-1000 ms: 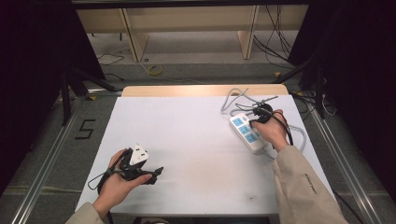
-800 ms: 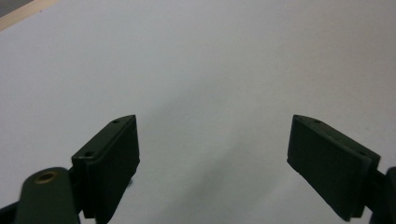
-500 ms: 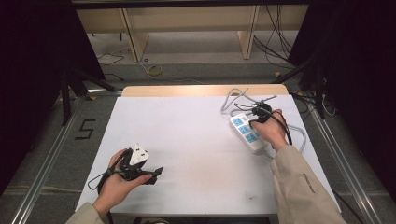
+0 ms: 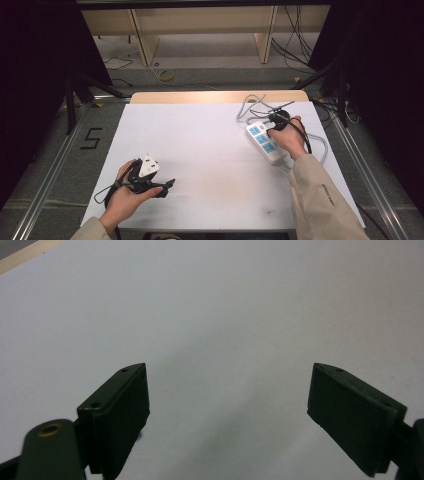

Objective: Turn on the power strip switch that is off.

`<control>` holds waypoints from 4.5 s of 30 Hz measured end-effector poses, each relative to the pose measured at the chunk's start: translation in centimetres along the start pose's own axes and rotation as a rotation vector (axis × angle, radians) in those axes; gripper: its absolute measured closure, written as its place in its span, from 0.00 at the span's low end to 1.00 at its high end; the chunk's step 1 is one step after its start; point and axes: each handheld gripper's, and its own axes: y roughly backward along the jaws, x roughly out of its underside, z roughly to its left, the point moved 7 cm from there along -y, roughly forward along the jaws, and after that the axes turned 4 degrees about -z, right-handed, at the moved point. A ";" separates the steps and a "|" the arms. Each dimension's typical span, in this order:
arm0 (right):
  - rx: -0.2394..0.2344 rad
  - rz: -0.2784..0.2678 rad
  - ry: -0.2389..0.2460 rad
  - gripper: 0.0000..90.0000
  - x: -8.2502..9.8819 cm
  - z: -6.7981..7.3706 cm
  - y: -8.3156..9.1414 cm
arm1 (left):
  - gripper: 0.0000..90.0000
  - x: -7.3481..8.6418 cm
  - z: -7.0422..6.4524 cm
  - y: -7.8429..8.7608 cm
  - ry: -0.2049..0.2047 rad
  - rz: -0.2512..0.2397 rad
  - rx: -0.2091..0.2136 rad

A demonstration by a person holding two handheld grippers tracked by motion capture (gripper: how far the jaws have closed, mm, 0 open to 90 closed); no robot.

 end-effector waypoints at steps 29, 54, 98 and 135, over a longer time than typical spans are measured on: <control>-0.002 0.038 -0.018 1.00 -0.2 0.0 -0.1 | 0.18 0.0 -0.1 0.0 0.000 0.000 0.001; 0.003 0.031 -0.010 1.00 -0.1 0.1 -0.1 | 0.18 0.0 0.0 -0.1 0.003 0.002 0.000; -0.001 -0.010 -0.024 0.96 0.0 0.0 0.3 | 0.18 0.0 0.0 -0.1 0.003 0.003 -0.001; -0.089 -0.185 0.008 0.68 0.4 2.2 3.9 | 0.18 0.2 0.0 -0.1 0.009 0.010 -0.003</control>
